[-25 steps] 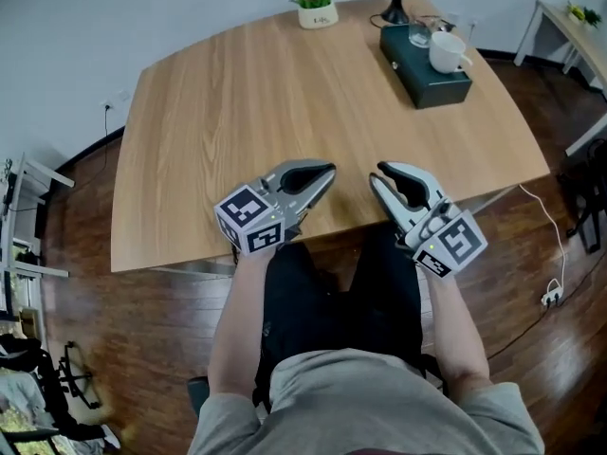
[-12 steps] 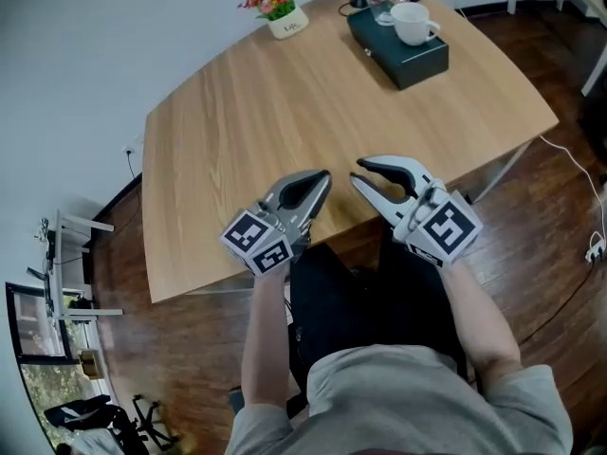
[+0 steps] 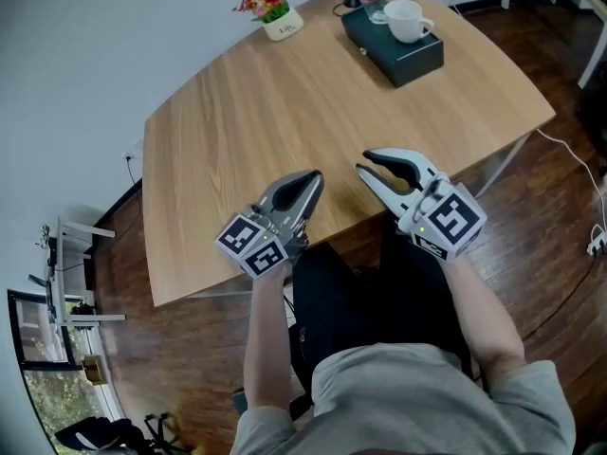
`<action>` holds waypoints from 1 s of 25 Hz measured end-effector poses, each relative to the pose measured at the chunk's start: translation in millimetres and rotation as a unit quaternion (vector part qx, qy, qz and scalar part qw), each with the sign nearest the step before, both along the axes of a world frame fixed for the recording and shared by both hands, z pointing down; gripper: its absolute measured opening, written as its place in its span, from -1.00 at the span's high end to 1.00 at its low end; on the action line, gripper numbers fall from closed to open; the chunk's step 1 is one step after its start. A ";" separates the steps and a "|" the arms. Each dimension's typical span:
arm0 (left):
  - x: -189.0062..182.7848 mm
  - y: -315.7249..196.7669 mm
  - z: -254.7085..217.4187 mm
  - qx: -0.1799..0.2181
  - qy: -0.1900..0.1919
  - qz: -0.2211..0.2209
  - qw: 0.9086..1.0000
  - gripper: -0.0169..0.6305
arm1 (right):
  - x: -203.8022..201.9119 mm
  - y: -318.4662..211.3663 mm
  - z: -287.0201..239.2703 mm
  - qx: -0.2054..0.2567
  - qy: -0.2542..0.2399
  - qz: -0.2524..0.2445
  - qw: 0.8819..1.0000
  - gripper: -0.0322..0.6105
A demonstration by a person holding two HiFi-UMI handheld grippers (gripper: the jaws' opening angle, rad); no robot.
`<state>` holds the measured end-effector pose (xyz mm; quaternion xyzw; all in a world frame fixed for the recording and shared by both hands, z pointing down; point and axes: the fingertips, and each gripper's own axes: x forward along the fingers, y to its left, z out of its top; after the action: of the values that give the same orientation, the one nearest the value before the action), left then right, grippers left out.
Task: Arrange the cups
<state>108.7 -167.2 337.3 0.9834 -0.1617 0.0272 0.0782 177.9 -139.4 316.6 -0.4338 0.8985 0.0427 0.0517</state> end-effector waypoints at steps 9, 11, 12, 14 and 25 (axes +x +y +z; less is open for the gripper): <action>-12.9 -1.8 -3.4 -0.004 0.017 -0.007 1.000 0.92 | 5.2 -1.0 0.6 -0.003 -0.008 0.011 1.000 0.66; -15.4 -1.8 -3.3 -0.004 0.016 -0.006 1.000 0.92 | 6.9 -0.6 1.2 -0.003 -0.012 0.018 1.000 0.66; -16.3 -2.1 -2.6 -0.004 0.016 -0.004 1.000 0.92 | 7.7 -0.4 2.2 -0.004 -0.015 0.021 1.000 0.66; -16.1 -3.2 0.1 -0.005 0.017 -0.002 1.000 0.92 | 10.8 0.0 5.2 -0.008 -0.018 0.027 0.999 0.66; -37.4 -13.5 -7.2 -0.013 0.053 -0.023 0.998 0.92 | 14.1 -3.2 5.6 -0.015 -0.003 0.018 1.000 0.69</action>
<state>71.3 -180.8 330.1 0.9785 -0.1792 -0.0245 0.0996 192.0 -142.6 322.2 -0.4508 0.8909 0.0286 0.0474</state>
